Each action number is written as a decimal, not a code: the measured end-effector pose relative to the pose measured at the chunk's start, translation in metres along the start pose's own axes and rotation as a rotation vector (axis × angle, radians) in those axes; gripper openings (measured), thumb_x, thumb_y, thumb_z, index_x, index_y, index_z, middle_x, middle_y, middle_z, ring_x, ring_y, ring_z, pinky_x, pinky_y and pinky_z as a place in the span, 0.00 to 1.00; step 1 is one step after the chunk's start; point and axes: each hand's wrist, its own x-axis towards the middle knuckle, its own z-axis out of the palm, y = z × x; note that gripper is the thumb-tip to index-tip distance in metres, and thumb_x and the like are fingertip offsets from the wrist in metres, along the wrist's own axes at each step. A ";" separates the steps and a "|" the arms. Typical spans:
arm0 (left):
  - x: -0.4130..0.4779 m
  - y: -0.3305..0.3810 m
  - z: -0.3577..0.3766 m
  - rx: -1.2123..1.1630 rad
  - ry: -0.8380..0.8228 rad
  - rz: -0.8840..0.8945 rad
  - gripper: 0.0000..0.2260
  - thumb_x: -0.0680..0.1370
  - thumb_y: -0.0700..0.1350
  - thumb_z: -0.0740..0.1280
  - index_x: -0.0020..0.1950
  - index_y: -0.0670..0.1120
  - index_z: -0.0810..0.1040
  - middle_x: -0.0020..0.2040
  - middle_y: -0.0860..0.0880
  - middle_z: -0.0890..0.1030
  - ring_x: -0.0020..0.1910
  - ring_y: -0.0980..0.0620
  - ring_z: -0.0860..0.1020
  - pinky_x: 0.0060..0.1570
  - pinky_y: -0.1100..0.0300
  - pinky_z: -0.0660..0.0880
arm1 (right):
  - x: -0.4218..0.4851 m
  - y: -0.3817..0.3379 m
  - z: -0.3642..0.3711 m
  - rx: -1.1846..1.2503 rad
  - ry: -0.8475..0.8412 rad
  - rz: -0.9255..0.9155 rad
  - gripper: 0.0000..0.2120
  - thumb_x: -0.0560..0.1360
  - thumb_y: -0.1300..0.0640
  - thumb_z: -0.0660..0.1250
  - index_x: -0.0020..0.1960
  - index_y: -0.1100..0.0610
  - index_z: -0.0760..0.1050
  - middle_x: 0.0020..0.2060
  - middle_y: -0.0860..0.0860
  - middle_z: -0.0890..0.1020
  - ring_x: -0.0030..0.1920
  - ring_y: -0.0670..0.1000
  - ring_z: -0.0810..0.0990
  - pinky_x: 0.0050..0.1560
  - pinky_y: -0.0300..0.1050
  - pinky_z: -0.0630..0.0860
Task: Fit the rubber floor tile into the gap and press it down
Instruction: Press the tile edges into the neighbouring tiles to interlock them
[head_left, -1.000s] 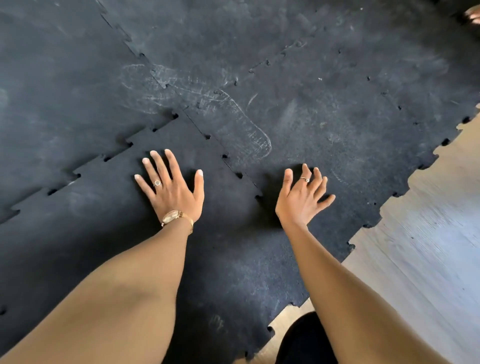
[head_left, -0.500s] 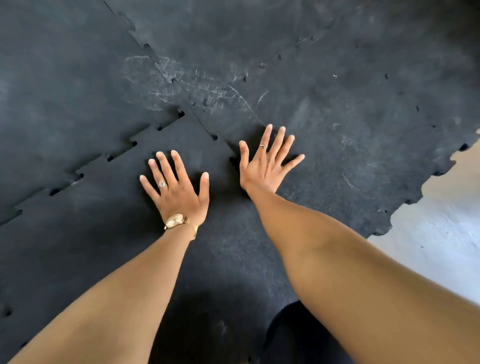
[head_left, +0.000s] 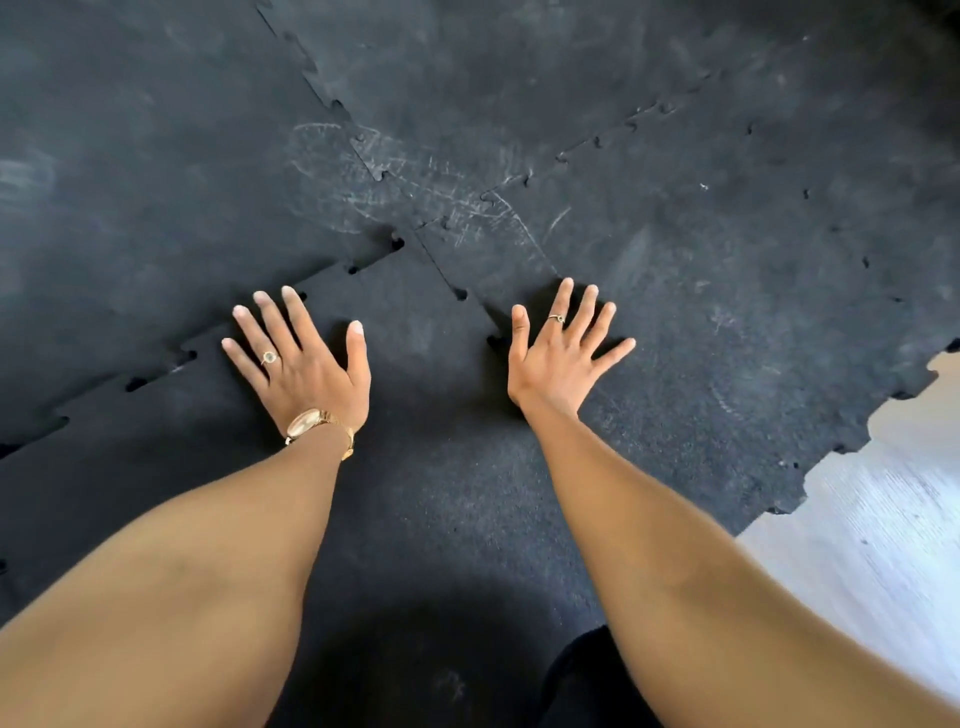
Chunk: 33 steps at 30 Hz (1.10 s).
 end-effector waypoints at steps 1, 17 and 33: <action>0.000 -0.001 0.002 -0.001 -0.004 0.000 0.34 0.80 0.63 0.49 0.79 0.43 0.52 0.79 0.39 0.55 0.78 0.38 0.48 0.75 0.37 0.44 | 0.001 -0.001 -0.005 0.024 0.001 0.030 0.34 0.79 0.35 0.41 0.79 0.52 0.51 0.78 0.54 0.53 0.78 0.59 0.47 0.71 0.72 0.39; 0.001 0.003 -0.004 0.054 -0.071 -0.024 0.34 0.80 0.63 0.48 0.80 0.44 0.49 0.79 0.40 0.55 0.79 0.40 0.45 0.75 0.39 0.43 | 0.073 -0.100 0.007 0.005 0.044 -0.237 0.38 0.77 0.31 0.37 0.79 0.53 0.44 0.79 0.55 0.44 0.78 0.60 0.38 0.69 0.75 0.39; 0.003 0.004 -0.004 0.048 -0.078 -0.035 0.34 0.79 0.64 0.48 0.80 0.44 0.50 0.79 0.41 0.56 0.79 0.40 0.46 0.76 0.39 0.44 | 0.034 -0.065 0.006 -0.029 -0.033 -0.485 0.38 0.78 0.32 0.40 0.79 0.54 0.35 0.79 0.53 0.38 0.77 0.57 0.33 0.70 0.74 0.37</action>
